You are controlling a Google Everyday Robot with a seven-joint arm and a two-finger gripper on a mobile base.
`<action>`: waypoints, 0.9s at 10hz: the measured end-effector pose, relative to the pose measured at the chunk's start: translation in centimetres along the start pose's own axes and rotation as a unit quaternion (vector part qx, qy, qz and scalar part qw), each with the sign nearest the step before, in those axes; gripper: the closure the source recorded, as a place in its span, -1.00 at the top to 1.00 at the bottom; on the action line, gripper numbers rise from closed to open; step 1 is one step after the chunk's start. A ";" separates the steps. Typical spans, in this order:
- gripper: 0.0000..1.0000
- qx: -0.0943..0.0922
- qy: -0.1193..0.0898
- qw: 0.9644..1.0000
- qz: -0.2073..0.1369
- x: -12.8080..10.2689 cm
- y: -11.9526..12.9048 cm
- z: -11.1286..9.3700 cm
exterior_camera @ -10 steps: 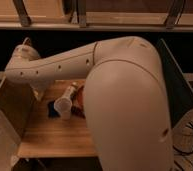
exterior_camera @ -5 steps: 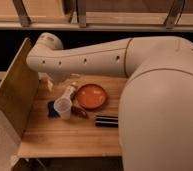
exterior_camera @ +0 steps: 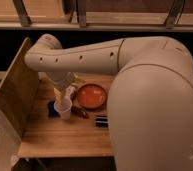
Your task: Place the pepper in the ceramic bowl
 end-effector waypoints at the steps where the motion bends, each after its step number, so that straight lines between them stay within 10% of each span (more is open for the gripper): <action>1: 0.60 -0.001 0.009 1.000 -0.019 0.2 0.2 0.1; 4: 0.60 -0.011 0.005 1.000 -0.027 0.1 0.6 0.1; 7: 0.60 -0.044 -0.044 0.998 -0.008 -0.2 1.3 1.0; 8: 0.60 -0.092 -0.098 0.990 0.045 2.8 0.4 3.2; 9: 0.60 -0.112 -0.109 0.986 0.062 4.4 0.3 4.3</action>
